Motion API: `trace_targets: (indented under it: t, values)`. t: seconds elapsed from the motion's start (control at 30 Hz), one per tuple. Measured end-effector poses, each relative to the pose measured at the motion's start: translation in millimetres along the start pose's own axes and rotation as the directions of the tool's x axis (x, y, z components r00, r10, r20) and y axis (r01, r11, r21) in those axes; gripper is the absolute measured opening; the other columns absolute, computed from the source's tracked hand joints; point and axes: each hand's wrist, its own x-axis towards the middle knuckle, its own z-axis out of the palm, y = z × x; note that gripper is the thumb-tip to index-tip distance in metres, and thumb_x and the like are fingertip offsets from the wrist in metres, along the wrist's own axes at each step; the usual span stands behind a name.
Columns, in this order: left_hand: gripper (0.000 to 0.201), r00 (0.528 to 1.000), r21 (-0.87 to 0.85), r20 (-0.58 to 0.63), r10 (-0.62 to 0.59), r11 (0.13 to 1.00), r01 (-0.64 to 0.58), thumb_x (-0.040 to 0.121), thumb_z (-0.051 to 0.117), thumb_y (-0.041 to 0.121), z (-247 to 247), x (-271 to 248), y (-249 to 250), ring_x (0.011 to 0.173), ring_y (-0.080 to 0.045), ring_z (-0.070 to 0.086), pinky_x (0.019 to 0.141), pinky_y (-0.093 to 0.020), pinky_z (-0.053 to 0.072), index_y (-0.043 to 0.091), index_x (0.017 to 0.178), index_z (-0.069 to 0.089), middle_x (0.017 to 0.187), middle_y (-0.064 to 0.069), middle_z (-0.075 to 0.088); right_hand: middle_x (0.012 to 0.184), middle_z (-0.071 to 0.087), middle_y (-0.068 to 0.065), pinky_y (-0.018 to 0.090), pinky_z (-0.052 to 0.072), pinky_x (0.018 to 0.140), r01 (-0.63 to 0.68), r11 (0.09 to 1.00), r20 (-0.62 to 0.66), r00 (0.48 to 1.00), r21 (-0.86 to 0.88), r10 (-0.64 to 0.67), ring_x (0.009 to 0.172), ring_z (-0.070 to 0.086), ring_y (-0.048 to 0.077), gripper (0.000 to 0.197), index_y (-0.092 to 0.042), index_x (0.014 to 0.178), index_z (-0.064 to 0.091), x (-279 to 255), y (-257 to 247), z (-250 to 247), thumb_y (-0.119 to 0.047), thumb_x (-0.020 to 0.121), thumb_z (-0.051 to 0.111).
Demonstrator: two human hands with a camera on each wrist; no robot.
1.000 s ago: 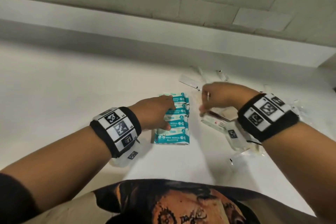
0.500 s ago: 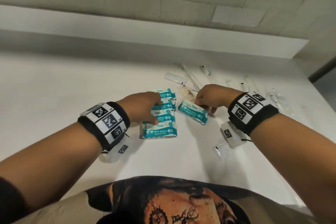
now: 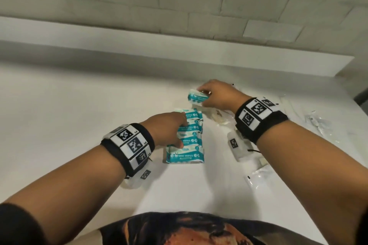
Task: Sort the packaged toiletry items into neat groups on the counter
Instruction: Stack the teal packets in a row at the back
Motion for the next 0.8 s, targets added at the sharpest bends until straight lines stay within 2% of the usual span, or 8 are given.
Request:
trace_targets:
  t: [0.13,0.23,0.37,0.5,0.57,0.63,0.73,0.8]
  values:
    - [0.070,1.000,0.007,0.004,0.013,1.000,-0.013,0.076,0.076,0.035,-1,0,2,0.123,-0.019,0.049,0.099,-0.032,0.042,0.024,0.137,0.044,0.144,0.005,0.044,0.107,0.059,0.006,0.038,0.051,0.086,0.085,0.984,0.005,0.996,-0.153,-0.085,0.099,0.059,0.026,0.025,-0.012,0.108,0.068,32,-21,24,-0.017,0.083,0.064]
    - [0.069,1.000,-0.011,-0.007,0.017,1.000,-0.017,0.076,0.076,0.033,-2,0,1,0.120,-0.019,0.051,0.097,-0.032,0.043,0.023,0.136,0.044,0.139,0.006,0.048,0.117,0.063,0.006,0.040,0.049,0.094,0.136,0.966,0.176,0.979,-0.219,-0.098,0.105,0.060,0.024,0.032,-0.013,0.115,0.068,41,-23,35,-0.005,0.087,0.055]
    - [0.071,1.000,-0.019,-0.010,0.021,1.000,-0.021,0.075,0.077,0.033,-1,0,0,0.121,-0.018,0.050,0.098,-0.033,0.042,0.023,0.137,0.043,0.140,0.006,0.048,0.135,0.057,0.005,0.032,0.042,0.103,0.080,0.979,0.095,0.993,-0.187,-0.063,0.120,0.055,0.022,0.037,-0.014,0.130,0.057,50,-9,33,-0.009,0.095,0.048]
    - [0.071,1.000,-0.029,-0.005,0.015,0.999,-0.015,0.076,0.077,0.034,0,1,0,0.121,-0.018,0.051,0.097,-0.032,0.043,0.024,0.137,0.041,0.142,0.006,0.047,0.143,0.048,0.009,0.036,0.038,0.105,0.081,0.902,0.243,0.970,-0.425,0.028,0.126,0.050,0.028,0.041,-0.013,0.138,0.048,37,17,31,-0.014,0.097,0.047]
    - [0.073,1.000,0.005,0.002,0.026,1.000,-0.026,0.079,0.073,0.039,0,-1,1,0.128,-0.018,0.046,0.102,-0.033,0.041,0.025,0.141,0.037,0.148,0.006,0.039,0.142,0.049,0.009,0.034,0.040,0.102,0.063,0.879,0.272,0.959,-0.472,0.078,0.125,0.050,0.028,0.040,-0.011,0.136,0.051,33,27,24,-0.016,0.096,0.049]
    - [0.083,0.998,0.066,0.026,0.053,0.996,-0.055,0.081,0.066,0.050,2,-5,2,0.142,-0.017,0.029,0.113,-0.035,0.032,0.024,0.148,0.026,0.159,0.004,0.019,0.137,0.054,0.010,0.036,0.039,0.103,-0.017,0.892,0.223,0.966,-0.452,0.131,0.123,0.052,0.027,0.039,-0.008,0.131,0.056,33,30,13,-0.028,0.101,0.039]
    - [0.107,0.991,0.087,0.058,0.119,0.988,-0.124,0.074,0.065,0.063,11,-10,10,0.149,-0.014,0.006,0.119,-0.034,0.020,0.022,0.153,0.005,0.162,0.006,-0.002,0.152,0.038,-0.005,0.035,0.030,0.111,0.075,0.961,0.178,0.984,-0.267,-0.027,0.136,0.040,0.019,0.044,-0.023,0.141,0.046,30,18,12,-0.033,0.098,0.045]
    - [0.112,0.987,0.121,0.060,0.146,0.981,-0.152,0.072,0.068,0.062,20,-12,15,0.149,-0.018,0.009,0.118,-0.035,0.023,0.022,0.153,0.002,0.162,0.006,-0.004,0.156,0.029,-0.013,0.035,0.032,0.113,0.206,0.957,0.282,0.948,-0.206,-0.144,0.136,0.039,0.016,0.055,-0.028,0.144,0.040,25,-2,18,-0.030,0.092,0.057]
